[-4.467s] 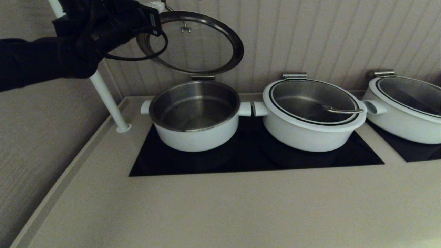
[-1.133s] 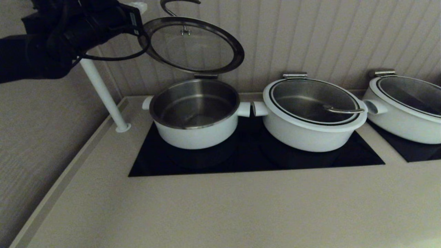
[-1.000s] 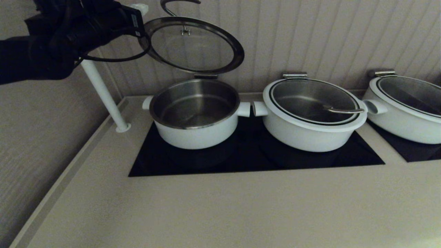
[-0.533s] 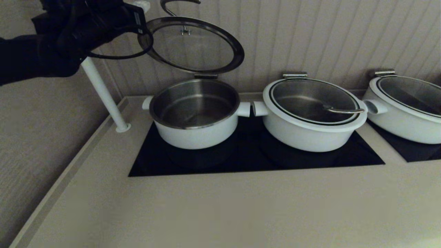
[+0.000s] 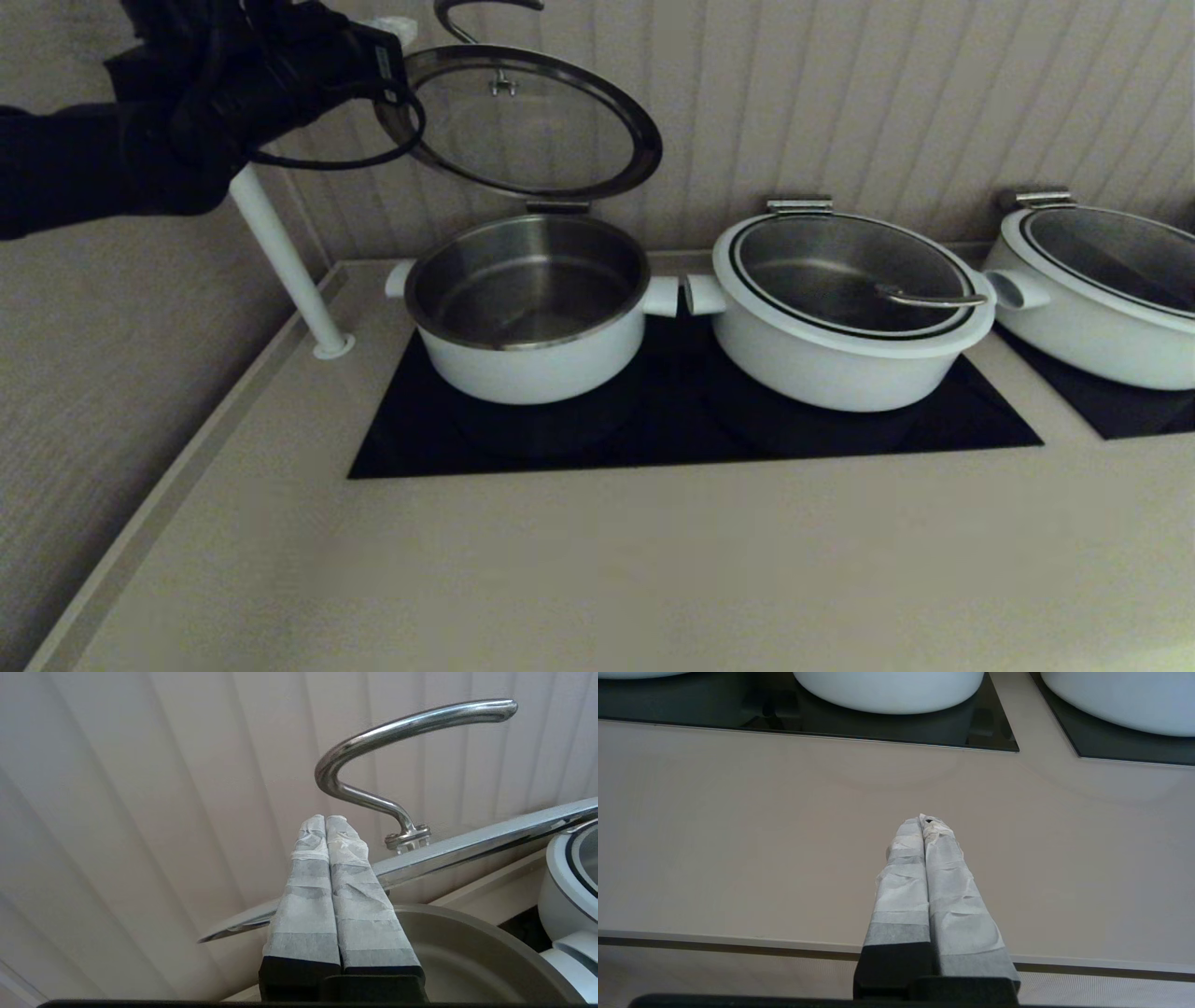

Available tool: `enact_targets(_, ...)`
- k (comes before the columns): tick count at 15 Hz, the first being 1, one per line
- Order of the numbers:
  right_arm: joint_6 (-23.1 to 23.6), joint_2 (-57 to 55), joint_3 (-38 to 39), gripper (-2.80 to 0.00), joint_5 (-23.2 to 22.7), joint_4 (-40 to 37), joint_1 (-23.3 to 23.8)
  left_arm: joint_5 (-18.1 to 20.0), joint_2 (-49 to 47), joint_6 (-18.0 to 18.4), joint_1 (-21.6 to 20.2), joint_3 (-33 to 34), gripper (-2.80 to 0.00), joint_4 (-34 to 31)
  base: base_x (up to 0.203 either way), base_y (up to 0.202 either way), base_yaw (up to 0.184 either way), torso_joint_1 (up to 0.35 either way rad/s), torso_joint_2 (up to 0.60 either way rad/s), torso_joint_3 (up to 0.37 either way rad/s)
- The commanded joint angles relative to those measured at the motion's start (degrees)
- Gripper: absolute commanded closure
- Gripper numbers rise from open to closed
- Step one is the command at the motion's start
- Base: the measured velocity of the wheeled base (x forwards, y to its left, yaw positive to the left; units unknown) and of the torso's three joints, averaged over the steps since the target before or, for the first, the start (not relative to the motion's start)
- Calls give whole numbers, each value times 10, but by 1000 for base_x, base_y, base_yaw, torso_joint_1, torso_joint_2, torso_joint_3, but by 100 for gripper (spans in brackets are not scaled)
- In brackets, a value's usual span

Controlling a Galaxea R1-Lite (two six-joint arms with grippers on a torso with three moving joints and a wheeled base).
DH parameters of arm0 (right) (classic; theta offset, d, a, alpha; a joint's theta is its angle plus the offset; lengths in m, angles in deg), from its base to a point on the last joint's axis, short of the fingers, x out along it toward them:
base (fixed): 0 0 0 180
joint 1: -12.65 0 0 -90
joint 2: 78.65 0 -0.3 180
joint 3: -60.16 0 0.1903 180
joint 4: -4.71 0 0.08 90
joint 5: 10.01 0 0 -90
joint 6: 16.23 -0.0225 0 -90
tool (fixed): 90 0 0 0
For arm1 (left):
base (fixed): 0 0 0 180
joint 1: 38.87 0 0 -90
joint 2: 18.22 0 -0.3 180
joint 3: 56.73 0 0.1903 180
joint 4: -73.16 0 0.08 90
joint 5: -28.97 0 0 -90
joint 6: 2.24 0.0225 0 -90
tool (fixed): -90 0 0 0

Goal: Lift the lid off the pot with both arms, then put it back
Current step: Close the pot lid

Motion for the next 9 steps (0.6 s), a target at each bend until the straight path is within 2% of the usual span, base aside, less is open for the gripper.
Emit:
enact_targets(1,0,-1,0,0,0,0,0,1,0,1,7,7,0,2,0,0,0,0,0,0)
enact_targets(6,0,-1,0,0,0,0,0,0,-1,1,15,12,0,3,0,0,0,0,0,0)
enact_targets(9,0,-1,0,0,0,0,0,0,10,1,15,38,0,5,0,0,0,0,0,0)
